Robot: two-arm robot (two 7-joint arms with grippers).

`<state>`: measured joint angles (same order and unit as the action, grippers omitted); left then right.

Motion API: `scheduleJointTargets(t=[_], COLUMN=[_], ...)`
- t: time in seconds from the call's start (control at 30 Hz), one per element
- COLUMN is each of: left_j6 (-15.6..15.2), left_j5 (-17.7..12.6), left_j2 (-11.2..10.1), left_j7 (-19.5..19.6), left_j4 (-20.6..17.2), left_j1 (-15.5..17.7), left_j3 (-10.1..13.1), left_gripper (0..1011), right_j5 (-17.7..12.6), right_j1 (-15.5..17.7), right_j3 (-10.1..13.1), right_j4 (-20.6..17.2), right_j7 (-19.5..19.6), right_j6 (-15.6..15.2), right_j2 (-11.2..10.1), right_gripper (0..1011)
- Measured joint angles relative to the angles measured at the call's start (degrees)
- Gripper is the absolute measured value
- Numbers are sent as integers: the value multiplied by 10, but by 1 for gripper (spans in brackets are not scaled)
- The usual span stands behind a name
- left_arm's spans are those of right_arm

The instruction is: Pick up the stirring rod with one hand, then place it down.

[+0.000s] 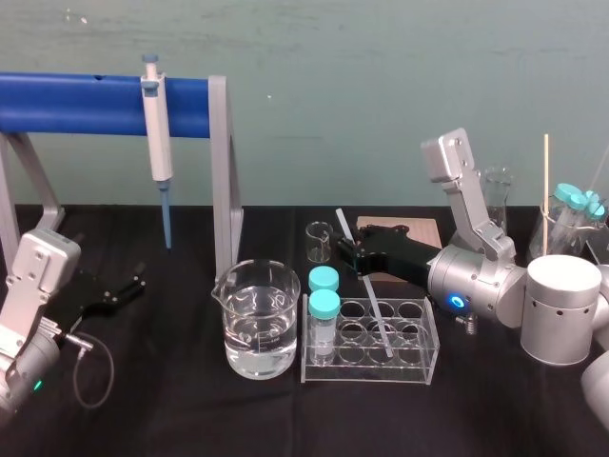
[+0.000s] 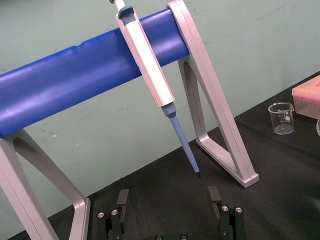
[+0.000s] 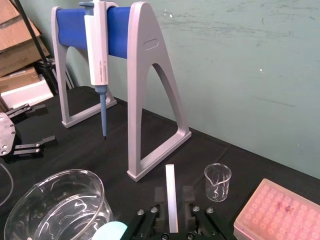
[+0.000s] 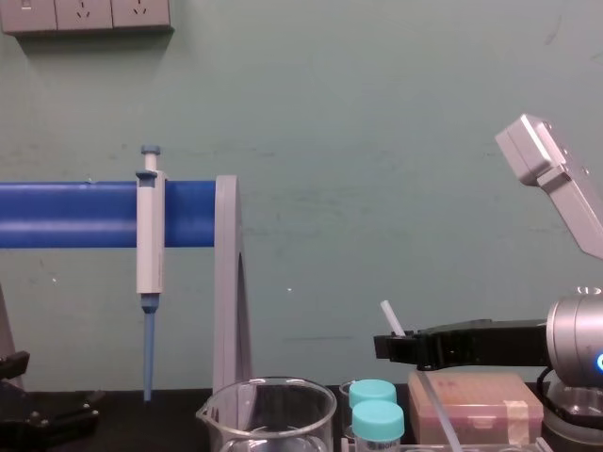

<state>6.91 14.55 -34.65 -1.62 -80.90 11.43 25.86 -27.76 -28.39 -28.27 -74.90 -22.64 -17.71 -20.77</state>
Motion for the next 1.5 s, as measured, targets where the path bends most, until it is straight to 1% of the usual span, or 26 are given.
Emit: scheduleJointTargets(t=[0.03,0.13,0.23,0.33,0.37,0.43,0.47,0.5,0.53,0.6,0.63,0.73,0.77,0.83,0.87,0.9,0.97,1.0,1.03,1.07,1.1,1.27,1.37,1.5], left_j6=[0,0,0,0,0,0,0,0,0,0,0,0,0,0,0,0,0,0,0,0,0,0,0,0], left_j5=[0,0,0,0,0,0,0,0,0,0,0,0,0,0,0,0,0,0,0,0,0,0,0,0], left_j2=[0,0,0,0,0,0,0,0,0,0,0,0,0,0,0,0,0,0,0,0,0,0,0,0], left_j7=[0,0,0,0,0,0,0,0,0,0,0,0,0,0,0,0,0,0,0,0,0,0,0,0], left_j4=[0,0,0,0,0,0,0,0,0,0,0,0,0,0,0,0,0,0,0,0,0,0,0,0], left_j1=[0,0,0,0,0,0,0,0,0,0,0,0,0,0,0,0,0,0,0,0,0,0,0,0], left_j3=[0,0,0,0,0,0,0,0,0,0,0,0,0,0,0,0,0,0,0,0,0,0,0,0], left_gripper=[1000,1000,1000,1000,1000,1000,1000,1000,1000,1000,1000,1000,1000,1000,1000,1000,1000,1000,1000,1000,1000,1000,1000,1000], right_j5=[0,0,0,2,4,7,12,15,24,38,50,60,62,59,53,53,37,34,27,27,20,12,13,22], right_j1=[0,0,0,3,6,9,13,16,21,29,38,53,64,75,84,84,98,100,103,103,105,104,101,94], right_j3=[0,0,0,2,3,6,7,8,9,10,12,19,26,34,43,43,61,65,74,74,83,108,117,126], right_j4=[0,0,0,-1,-3,-5,-8,-10,-15,-21,-28,-39,-46,-53,-58,-58,-71,-73,-79,-79,-86,-109,-118,-126], right_j7=[0,0,0,0,-1,-2,-2,-2,0,4,9,14,15,16,15,15,13,12,10,10,8,6,6,9], right_j6=[0,0,0,13,25,39,54,63,82,107,132,166,189,207,222,222,245,249,259,259,267,286,286,277], right_j2=[0,0,0,1,1,2,2,2,1,-1,-4,-6,-7,-6,-4,-4,3,4,8,8,11,17,17,16], right_gripper=[247,137,71,71,71,71,71,71,71,71,71,71,71,71,71,71,71,71,71,71,71,71,71,71])
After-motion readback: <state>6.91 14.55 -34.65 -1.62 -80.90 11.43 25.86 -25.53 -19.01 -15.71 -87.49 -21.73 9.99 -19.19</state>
